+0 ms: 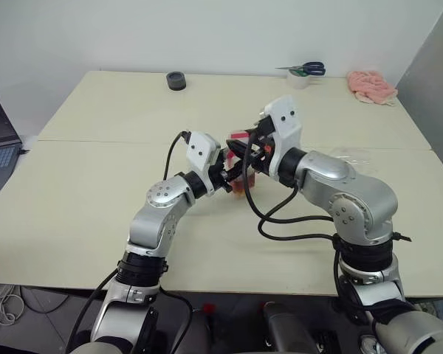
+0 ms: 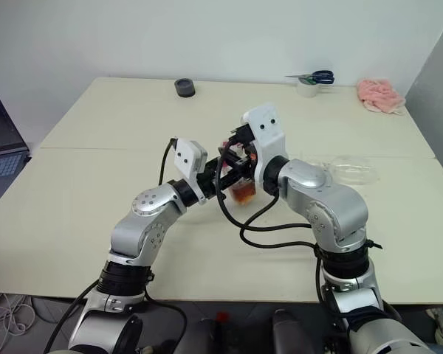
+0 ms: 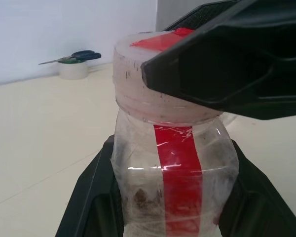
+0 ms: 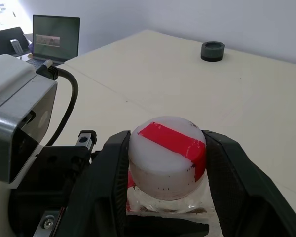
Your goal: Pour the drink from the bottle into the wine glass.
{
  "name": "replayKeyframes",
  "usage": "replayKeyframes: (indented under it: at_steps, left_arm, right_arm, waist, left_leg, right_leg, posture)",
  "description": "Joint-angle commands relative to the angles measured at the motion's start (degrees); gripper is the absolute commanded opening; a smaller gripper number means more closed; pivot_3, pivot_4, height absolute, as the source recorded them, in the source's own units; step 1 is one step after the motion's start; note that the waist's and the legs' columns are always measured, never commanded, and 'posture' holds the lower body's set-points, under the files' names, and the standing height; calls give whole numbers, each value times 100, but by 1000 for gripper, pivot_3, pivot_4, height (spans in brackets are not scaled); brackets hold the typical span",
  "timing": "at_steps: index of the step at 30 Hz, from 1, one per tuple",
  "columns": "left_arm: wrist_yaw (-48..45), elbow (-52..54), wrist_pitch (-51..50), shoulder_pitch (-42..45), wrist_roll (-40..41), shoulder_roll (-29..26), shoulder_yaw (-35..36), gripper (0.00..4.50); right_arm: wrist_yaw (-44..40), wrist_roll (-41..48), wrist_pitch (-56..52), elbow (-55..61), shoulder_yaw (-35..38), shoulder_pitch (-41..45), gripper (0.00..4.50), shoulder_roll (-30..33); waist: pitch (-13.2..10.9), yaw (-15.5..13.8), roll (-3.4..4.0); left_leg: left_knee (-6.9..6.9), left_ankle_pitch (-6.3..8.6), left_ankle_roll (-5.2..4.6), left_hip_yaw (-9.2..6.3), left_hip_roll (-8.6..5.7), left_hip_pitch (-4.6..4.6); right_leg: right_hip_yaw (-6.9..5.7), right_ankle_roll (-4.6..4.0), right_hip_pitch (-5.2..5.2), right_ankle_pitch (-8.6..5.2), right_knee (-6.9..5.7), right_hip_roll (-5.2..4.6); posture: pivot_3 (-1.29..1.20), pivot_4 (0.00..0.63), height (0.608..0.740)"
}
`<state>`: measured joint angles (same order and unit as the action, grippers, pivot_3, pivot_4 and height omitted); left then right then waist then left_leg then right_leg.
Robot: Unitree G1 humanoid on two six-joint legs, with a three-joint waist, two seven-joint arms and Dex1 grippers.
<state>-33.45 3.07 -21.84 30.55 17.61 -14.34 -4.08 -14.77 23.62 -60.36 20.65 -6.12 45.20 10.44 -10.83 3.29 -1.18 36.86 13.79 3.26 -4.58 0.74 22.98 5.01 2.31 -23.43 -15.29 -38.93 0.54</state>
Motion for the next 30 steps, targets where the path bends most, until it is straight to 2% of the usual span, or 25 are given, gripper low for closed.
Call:
replayKeyframes:
  at_steps: [1,4,6,7,10,13,18,23,25,26,30]
  left_arm:
    - [-33,339,137,100,64,38,20,1850]
    - [-101,256,150,147,72,41,-4,1846]
    - [-225,227,157,204,54,8,-59,1842]
    - [-253,218,151,232,61,9,-71,1842]
    - [-273,294,82,288,92,-47,-32,1841]
    - [-217,387,40,235,94,-97,15,1839]
    - [-163,537,-36,93,120,-159,28,1838]
    - [-179,441,-27,169,100,-131,10,1836]
    - [-203,327,12,247,82,-102,-7,1833]
    - [-215,288,26,272,79,-90,-15,1833]
    - [-245,195,69,326,74,-47,-47,1832]
  right_arm:
    - [-1563,190,1124,-372,-132,230,1873,543]
    - [-3994,827,1722,-1193,-240,427,1873,1187]
    - [-5385,830,2217,-2051,-396,747,1872,1501]
    - [-5762,742,2453,-2424,-433,876,1872,1555]
    - [-6156,124,3323,-3742,-541,1312,1870,1510]
    - [-6317,-35,3712,-4289,-427,1486,1869,1412]
    - [-6432,16,3672,-4160,-324,1420,1869,1449]
    - [-6094,116,3330,-3713,-169,1305,3576,1448]
    - [-5721,116,3231,-3265,-61,1184,4290,1422]
    - [-5542,113,3211,-3084,-5,1130,4500,1390]
    - [-4406,-14,2818,-2490,195,994,4500,1209]
  waist:
    - [0,-1,0]
    - [-3,-27,-3]
    - [-5,-22,-4]
    - [-5,-12,-5]
    - [-6,66,-3]
    - [-7,113,-2]
    - [-8,94,0]
    - [-8,60,1]
    - [-8,41,1]
    - [-8,35,1]
    - [-8,29,1]
  left_leg:
    - [0,0,0,0,0,0]
    - [2,0,-1,1,-6,2]
    - [2,1,-1,5,-10,1]
    - [2,1,-2,5,-8,1]
    - [-3,1,-2,9,-1,-10]
    - [-6,1,-2,3,8,-13]
    - [-3,1,-1,1,-3,-3]
    - [-2,1,0,-1,-10,-2]
    - [-2,1,0,-4,-9,-3]
    - [0,1,0,-6,-8,-3]
    - [1,0,0,-4,-8,-3]
  right_leg:
    - [0,1,0,0,0,0]
    - [-2,30,6,-16,9,-3]
    - [1,31,9,-15,16,-7]
    - [0,28,11,-13,19,-7]
    - [5,7,10,-1,11,0]
    - [3,4,8,-2,1,12]
    - [1,4,6,-1,1,-8]
    - [-2,5,6,-1,1,-17]
    - [-5,4,6,-1,-2,-16]
    - [-6,4,6,-1,-3,-15]
    - [-4,4,6,-1,-4,-15]
  posture:
    - [0,150,740]
    - [0,150,740]
    - [0,150,740]
    - [0,150,740]
    - [0,150,740]
    - [0,150,740]
    - [0,150,740]
    - [0,150,740]
    - [0,150,740]
    - [0,150,740]
    - [0,150,740]
